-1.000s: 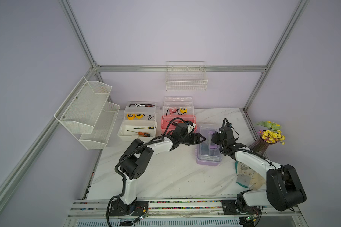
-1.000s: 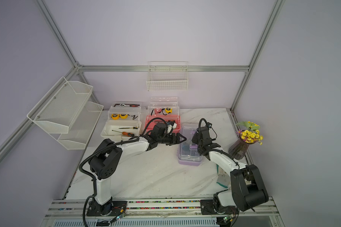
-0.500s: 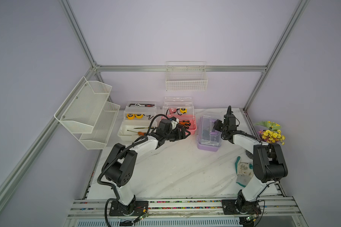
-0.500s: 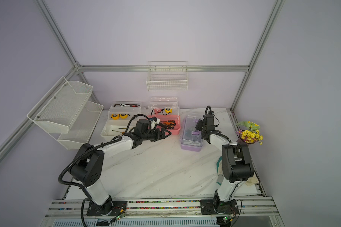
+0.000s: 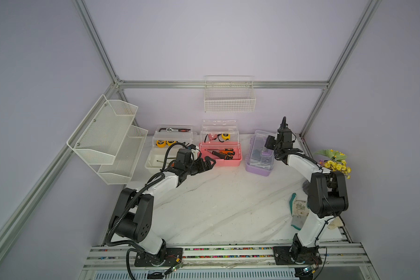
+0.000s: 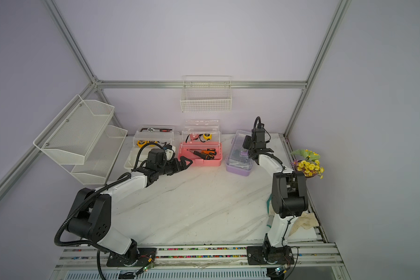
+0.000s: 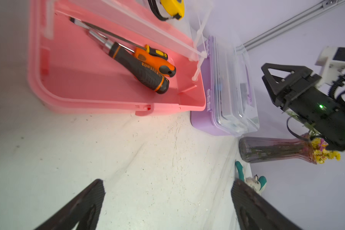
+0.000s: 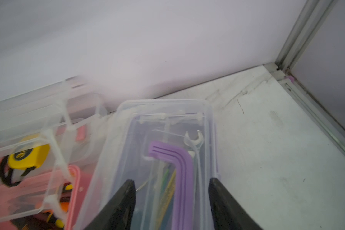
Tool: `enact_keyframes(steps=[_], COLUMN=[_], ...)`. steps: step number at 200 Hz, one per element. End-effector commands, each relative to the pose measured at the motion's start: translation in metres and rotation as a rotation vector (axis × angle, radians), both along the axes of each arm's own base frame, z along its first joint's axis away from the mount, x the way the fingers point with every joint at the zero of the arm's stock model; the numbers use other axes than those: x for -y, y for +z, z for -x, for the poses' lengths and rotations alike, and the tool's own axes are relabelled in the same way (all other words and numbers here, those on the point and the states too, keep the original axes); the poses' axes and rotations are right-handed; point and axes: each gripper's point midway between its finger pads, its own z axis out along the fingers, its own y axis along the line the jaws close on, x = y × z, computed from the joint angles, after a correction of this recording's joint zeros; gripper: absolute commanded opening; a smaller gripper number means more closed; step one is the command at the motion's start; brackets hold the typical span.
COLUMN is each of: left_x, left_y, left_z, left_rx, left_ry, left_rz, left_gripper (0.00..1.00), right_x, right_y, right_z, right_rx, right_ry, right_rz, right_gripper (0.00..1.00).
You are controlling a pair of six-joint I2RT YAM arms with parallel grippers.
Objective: Close toolboxes
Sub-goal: Move the toolbox to the center of the board.
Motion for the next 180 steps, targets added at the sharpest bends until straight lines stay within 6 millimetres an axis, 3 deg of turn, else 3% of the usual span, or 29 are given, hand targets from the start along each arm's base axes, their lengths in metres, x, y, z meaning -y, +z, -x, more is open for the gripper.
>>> enact_keyframes(steps=[1, 38, 62, 63, 71, 119, 152, 180], left_x=[-0.022, -0.045, -0.060, -0.061, -0.066, -0.088, -0.089, -0.089], left_y=[0.018, 0.025, 0.019, 0.026, 0.032, 0.022, 0.018, 0.016], left_z=[-0.002, -0.004, 0.001, 0.002, 0.006, 0.018, 0.022, 0.022], left_rx=[0.076, 0.100, 0.090, 0.105, 0.120, 0.105, 0.096, 0.091], left_ry=[0.052, 0.119, 0.154, 0.155, 0.166, 0.220, 0.212, 0.206], left_rz=[-0.027, -0.040, -0.047, -0.042, -0.037, -0.028, -0.016, -0.011], left_gripper=[1.00, 1.00, 1.00, 1.00, 1.00, 1.00, 1.00, 1.00], right_x=[-0.069, -0.195, -0.248, -0.250, -0.261, -0.311, -0.326, -0.338], right_y=[0.019, -0.010, -0.039, -0.040, -0.047, -0.080, -0.108, -0.123], right_z=[0.026, 0.058, 0.066, 0.066, 0.065, 0.048, 0.039, 0.047], right_rx=[0.021, -0.045, -0.113, -0.115, -0.127, -0.164, -0.221, -0.270], right_ry=[0.180, 0.505, 0.667, 0.671, 0.700, 0.834, 0.916, 1.029], right_rz=[0.038, 0.040, 0.074, 0.075, 0.083, 0.133, 0.204, 0.213], right_gripper=[0.66, 0.68, 0.70, 0.70, 0.71, 0.75, 0.76, 0.76])
